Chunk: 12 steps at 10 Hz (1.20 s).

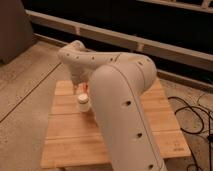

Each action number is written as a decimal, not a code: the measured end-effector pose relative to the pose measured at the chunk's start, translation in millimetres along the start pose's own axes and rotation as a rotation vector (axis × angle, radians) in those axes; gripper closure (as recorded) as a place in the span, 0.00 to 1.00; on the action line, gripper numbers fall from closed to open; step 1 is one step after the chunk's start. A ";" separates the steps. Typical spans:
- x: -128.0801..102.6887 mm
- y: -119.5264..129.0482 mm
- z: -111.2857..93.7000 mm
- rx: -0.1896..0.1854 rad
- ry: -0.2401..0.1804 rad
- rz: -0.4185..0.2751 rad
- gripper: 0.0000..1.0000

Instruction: Place the ceramic cup over the eraser

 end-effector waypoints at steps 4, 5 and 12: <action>-2.1 13.8 10.8 -0.020 0.026 -0.018 0.35; -2.0 14.7 12.5 -0.020 0.031 -0.021 0.35; 6.6 20.1 34.1 -0.020 0.104 -0.028 0.35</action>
